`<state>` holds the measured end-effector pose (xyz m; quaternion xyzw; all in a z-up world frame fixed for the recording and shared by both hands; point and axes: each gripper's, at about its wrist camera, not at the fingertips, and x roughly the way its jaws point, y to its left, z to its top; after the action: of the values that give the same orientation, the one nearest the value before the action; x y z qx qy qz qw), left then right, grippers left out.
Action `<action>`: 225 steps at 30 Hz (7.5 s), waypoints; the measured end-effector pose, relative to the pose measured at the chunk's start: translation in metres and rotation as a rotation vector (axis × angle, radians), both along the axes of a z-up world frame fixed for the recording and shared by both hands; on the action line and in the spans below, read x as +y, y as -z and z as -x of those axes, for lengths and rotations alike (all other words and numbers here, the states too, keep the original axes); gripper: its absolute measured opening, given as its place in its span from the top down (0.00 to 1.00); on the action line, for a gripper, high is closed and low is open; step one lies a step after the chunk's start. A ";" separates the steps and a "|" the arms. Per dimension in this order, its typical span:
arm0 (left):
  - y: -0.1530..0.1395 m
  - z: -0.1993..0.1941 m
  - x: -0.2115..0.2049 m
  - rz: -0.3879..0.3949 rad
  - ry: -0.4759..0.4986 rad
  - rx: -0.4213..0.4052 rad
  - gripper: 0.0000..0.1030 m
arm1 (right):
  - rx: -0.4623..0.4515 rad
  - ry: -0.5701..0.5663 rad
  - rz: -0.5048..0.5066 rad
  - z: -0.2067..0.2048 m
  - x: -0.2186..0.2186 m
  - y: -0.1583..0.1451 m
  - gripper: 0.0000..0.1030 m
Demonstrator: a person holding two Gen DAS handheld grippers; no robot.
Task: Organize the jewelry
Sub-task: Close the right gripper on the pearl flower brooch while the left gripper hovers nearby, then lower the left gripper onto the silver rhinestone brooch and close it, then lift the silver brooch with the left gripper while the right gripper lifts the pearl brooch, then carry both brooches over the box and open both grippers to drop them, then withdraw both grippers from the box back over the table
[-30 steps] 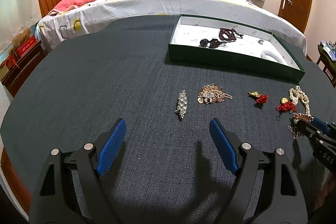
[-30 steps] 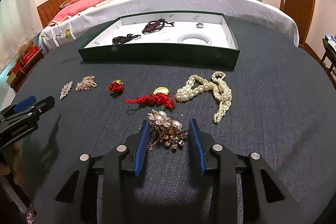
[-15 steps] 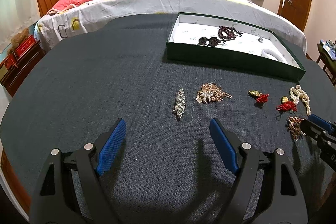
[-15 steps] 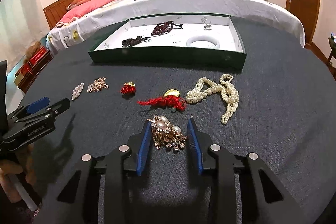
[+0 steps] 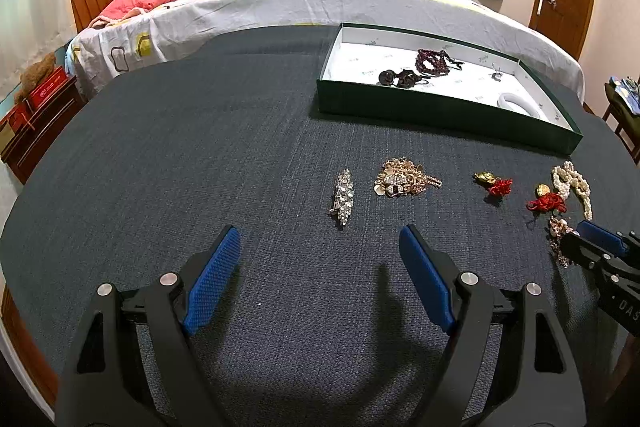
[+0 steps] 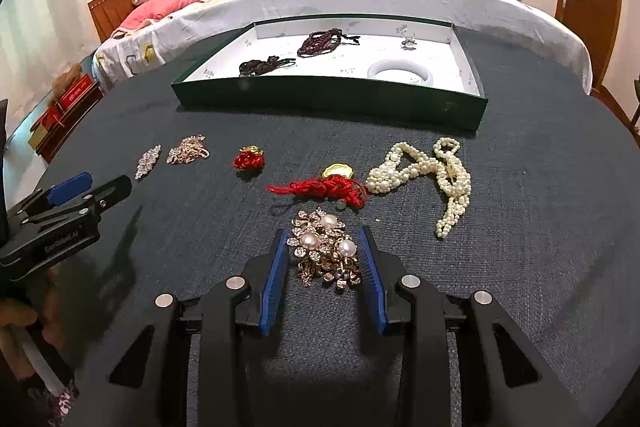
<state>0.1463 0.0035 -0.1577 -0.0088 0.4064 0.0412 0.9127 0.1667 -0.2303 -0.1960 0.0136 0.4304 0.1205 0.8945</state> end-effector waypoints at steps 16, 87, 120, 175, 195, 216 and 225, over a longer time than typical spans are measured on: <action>0.003 0.001 0.001 0.000 0.000 0.009 0.23 | 0.008 0.014 -0.007 -0.003 -0.008 0.003 0.62; 0.003 -0.035 -0.001 0.028 0.168 0.052 0.89 | -0.032 0.067 -0.039 -0.001 -0.036 -0.012 0.88; -0.053 -0.014 -0.008 0.051 0.190 -0.085 0.89 | -0.169 0.069 -0.074 0.015 -0.040 -0.076 0.89; -0.007 -0.278 -0.045 0.040 0.209 0.077 0.88 | -0.072 0.107 0.069 -0.232 -0.059 -0.031 0.89; -0.037 -0.241 -0.031 0.059 0.167 -0.039 0.36 | -0.150 0.121 0.015 -0.198 -0.062 -0.060 0.50; -0.072 -0.078 -0.021 0.023 0.135 -0.192 0.27 | -0.189 0.132 -0.009 -0.059 -0.052 -0.070 0.43; -0.041 -0.038 -0.030 -0.017 0.131 -0.136 0.27 | -0.118 0.139 0.016 -0.023 -0.056 -0.036 0.43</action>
<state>0.1839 -0.0269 -0.1168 0.0230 0.3429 -0.0157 0.9390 0.1898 -0.2860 -0.1599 0.0292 0.3760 0.0551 0.9245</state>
